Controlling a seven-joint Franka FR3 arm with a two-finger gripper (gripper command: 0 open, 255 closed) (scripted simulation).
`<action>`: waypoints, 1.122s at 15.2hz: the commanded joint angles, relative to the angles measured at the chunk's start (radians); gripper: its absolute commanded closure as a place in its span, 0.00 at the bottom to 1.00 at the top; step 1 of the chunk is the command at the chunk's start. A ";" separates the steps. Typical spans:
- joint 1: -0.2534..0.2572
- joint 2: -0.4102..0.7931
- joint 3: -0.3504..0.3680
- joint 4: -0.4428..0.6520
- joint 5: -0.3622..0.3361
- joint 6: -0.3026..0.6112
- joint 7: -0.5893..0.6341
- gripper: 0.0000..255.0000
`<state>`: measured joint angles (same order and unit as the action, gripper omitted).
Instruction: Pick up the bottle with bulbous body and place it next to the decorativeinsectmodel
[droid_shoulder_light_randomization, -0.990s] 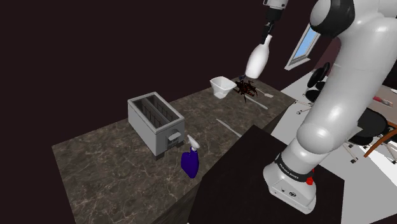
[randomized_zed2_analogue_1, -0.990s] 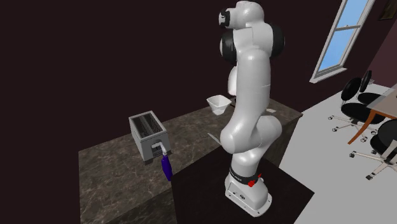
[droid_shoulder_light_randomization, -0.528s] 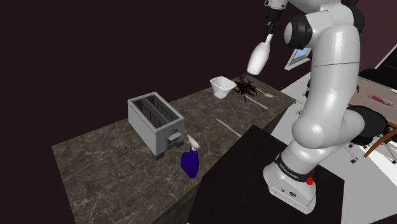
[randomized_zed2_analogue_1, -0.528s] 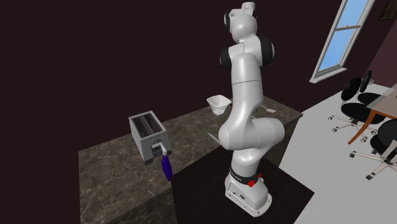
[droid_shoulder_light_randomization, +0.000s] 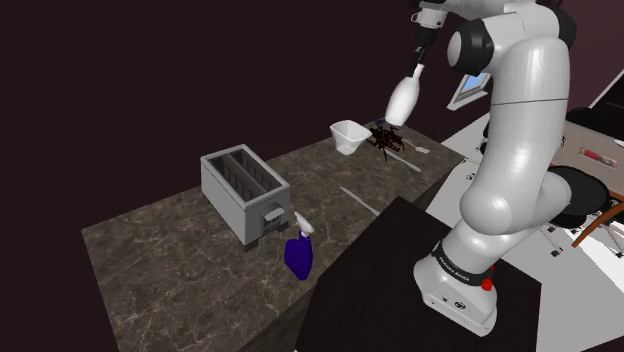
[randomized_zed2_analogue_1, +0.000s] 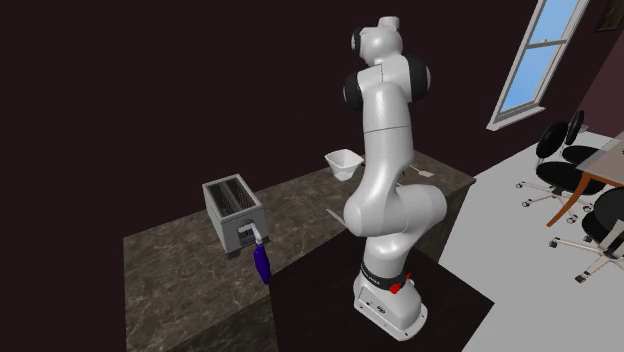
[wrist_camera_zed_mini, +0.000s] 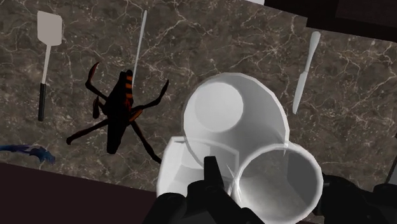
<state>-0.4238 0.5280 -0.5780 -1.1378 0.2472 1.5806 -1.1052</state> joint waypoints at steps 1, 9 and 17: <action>0.010 -0.008 -0.001 -0.040 -0.004 0.032 -0.001 1.00; 0.035 -0.021 0.000 -0.170 -0.007 0.147 -0.006 1.00; 0.049 -0.014 0.005 -0.270 0.000 0.251 -0.013 1.00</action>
<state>-0.3769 0.5146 -0.5730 -1.3946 0.2465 1.8182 -1.1163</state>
